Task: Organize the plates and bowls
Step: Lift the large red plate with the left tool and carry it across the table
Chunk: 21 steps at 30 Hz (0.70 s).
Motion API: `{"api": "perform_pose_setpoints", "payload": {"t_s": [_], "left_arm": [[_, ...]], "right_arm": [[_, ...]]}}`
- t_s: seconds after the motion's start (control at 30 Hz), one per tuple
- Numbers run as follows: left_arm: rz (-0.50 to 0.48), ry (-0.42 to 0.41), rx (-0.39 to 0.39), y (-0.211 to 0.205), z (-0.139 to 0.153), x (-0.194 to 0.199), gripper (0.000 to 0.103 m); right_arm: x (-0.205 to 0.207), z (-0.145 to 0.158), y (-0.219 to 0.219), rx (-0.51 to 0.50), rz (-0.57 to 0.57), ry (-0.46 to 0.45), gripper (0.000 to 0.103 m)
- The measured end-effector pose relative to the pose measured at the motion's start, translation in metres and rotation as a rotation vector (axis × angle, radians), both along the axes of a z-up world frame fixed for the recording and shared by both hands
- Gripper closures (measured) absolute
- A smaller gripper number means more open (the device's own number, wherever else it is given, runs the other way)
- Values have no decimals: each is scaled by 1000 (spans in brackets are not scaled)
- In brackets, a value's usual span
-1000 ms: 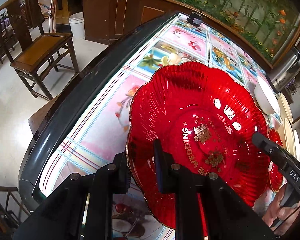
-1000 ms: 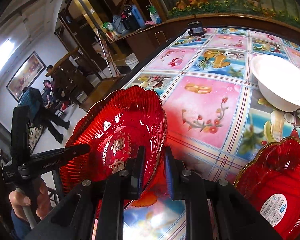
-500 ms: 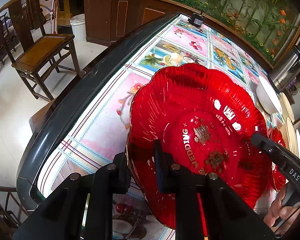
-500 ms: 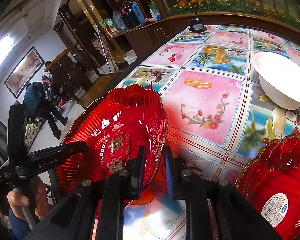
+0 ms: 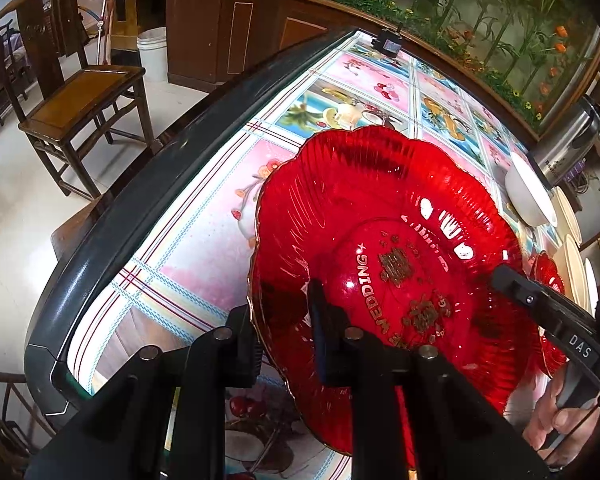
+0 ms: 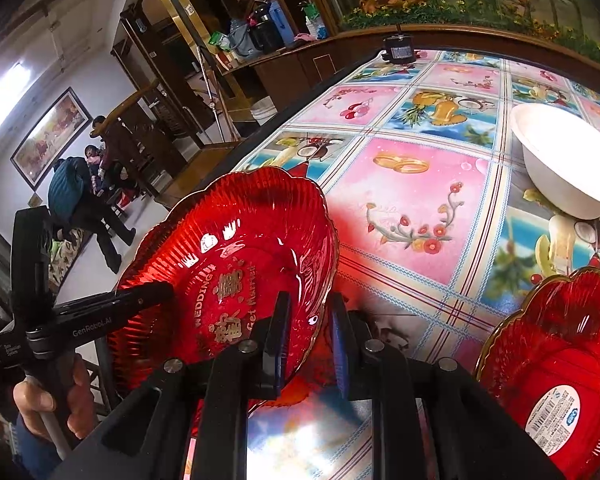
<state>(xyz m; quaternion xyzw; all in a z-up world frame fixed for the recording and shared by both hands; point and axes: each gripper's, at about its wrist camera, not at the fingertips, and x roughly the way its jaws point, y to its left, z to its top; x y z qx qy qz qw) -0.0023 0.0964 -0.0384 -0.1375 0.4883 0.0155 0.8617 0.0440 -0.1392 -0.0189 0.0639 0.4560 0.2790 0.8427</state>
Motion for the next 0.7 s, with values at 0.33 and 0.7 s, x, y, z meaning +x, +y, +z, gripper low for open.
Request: {"api": "perform_pose_setpoints", "payload": {"t_s": [0.33, 0.7], "left_arm": [[19, -6, -7, 4, 2, -2, 54], [42, -33, -9, 10, 11, -8, 45]], "right_arm": [[-3, 3, -3, 13, 2, -10, 79], [-7, 13, -17, 38, -34, -50, 72]]}}
